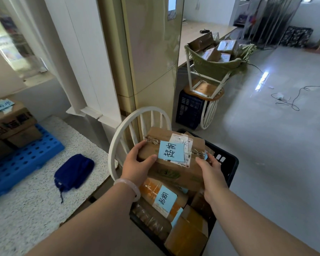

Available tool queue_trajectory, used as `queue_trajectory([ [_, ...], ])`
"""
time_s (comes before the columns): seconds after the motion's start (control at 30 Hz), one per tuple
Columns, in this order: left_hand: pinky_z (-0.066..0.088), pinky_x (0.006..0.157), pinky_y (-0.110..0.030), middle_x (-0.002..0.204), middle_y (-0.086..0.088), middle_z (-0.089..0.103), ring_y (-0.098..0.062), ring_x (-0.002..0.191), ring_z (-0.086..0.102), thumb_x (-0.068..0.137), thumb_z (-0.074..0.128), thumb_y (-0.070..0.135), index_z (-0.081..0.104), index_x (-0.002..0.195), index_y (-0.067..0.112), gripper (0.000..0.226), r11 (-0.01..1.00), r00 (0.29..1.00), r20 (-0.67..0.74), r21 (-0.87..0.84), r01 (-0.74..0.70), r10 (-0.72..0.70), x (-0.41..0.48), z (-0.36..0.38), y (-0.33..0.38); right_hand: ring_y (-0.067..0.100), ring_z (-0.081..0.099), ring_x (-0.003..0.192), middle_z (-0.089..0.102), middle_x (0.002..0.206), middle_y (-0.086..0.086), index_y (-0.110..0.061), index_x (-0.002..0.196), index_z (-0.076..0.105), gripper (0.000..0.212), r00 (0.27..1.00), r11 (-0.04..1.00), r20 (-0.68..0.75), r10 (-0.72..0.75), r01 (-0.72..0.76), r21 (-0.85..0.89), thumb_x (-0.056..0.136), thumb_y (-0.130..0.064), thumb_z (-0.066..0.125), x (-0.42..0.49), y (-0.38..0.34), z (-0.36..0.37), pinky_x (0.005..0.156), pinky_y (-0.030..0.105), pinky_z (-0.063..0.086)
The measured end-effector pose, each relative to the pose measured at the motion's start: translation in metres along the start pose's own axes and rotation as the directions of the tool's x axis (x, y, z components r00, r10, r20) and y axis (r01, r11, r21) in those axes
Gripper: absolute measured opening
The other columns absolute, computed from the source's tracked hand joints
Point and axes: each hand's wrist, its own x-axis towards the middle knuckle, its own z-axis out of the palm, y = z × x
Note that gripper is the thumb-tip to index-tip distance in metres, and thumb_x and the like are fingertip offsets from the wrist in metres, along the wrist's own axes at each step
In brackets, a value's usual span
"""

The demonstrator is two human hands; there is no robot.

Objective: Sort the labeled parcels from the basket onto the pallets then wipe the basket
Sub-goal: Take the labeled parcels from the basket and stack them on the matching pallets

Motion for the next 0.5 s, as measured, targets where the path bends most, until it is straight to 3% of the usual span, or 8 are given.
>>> queue_trajectory([
  [0.13, 0.061, 0.075, -0.043, 0.124, 0.0, 0.052, -0.027, 0.101, 0.066, 0.08, 0.077, 0.03, 0.053, 0.114, 0.062, 0.052, 0.993, 0.997, 0.073, -0.109, 0.044, -0.036, 0.003, -0.01, 0.005, 0.026, 0.066, 0.101, 0.068, 0.111, 0.003, -0.05, 0.145, 0.027, 0.071, 0.995, 0.999, 0.091, 0.044, -0.044, -0.008, 0.089, -0.038, 0.069, 0.003, 0.002, 0.001, 0.094, 0.055, 0.051],
  [0.2, 0.059, 0.08, -0.045, 0.13, 0.001, 0.049, -0.027, 0.109, 0.062, 0.073, 0.079, 0.04, 0.051, 0.105, 0.07, 0.052, 0.997, 0.999, 0.036, -0.078, 0.008, -0.005, 0.003, -0.01, 0.009, 0.028, 0.065, 0.105, 0.067, 0.115, 0.002, -0.054, 0.143, 0.027, 0.072, 0.993, 0.998, 0.104, 0.062, -0.06, -0.026, 0.088, -0.04, 0.07, 0.004, 0.006, 0.003, 0.094, 0.057, 0.051],
  [0.27, 0.054, 0.092, -0.05, 0.145, 0.005, 0.036, -0.026, 0.127, 0.048, 0.065, 0.077, 0.057, 0.041, 0.116, 0.074, 0.064, 0.995, 0.997, -0.043, 0.078, -0.061, 0.064, 0.004, -0.009, 0.012, 0.028, 0.064, 0.105, 0.065, 0.116, 0.002, -0.052, 0.142, 0.029, 0.068, 0.994, 0.998, 0.091, 0.065, -0.063, -0.032, 0.087, -0.043, 0.07, 0.004, 0.008, 0.006, 0.092, 0.057, 0.052],
  [0.33, 0.041, 0.108, -0.051, 0.157, 0.013, 0.013, -0.026, 0.143, 0.026, 0.074, 0.074, 0.055, 0.025, 0.14, 0.062, 0.082, 0.979, 0.988, -0.127, 0.195, -0.063, 0.088, -0.001, -0.005, 0.015, 0.03, 0.063, 0.105, 0.063, 0.117, 0.003, -0.05, 0.143, 0.028, 0.072, 0.995, 0.998, 0.082, 0.063, -0.062, -0.021, 0.086, -0.046, 0.07, 0.005, 0.01, 0.008, 0.089, 0.057, 0.053],
  [0.4, 0.036, 0.108, -0.05, 0.161, 0.013, -0.004, -0.027, 0.147, 0.014, 0.08, 0.071, 0.05, 0.009, 0.148, 0.056, 0.093, 0.985, 0.991, -0.128, 0.174, -0.011, 0.033, -0.01, 0.002, 0.015, 0.031, 0.063, 0.104, 0.062, 0.119, 0.004, -0.047, 0.144, 0.026, 0.073, 0.994, 0.998, 0.089, 0.062, -0.062, -0.002, 0.086, -0.045, 0.071, 0.004, 0.011, 0.012, 0.087, 0.056, 0.055],
  [0.5, 0.036, 0.107, -0.053, 0.161, 0.012, -0.011, -0.03, 0.147, 0.013, 0.077, 0.075, 0.047, -0.009, 0.145, 0.058, 0.109, 0.995, 0.997, -0.074, 0.095, 0.009, -0.002, -0.021, 0.014, 0.013, 0.031, 0.065, 0.101, 0.061, 0.12, 0.008, -0.045, 0.145, 0.023, 0.08, 0.995, 0.999, 0.092, 0.04, -0.04, -0.004, 0.084, -0.04, 0.074, 0.001, 0.012, 0.018, 0.078, 0.051, 0.06],
])
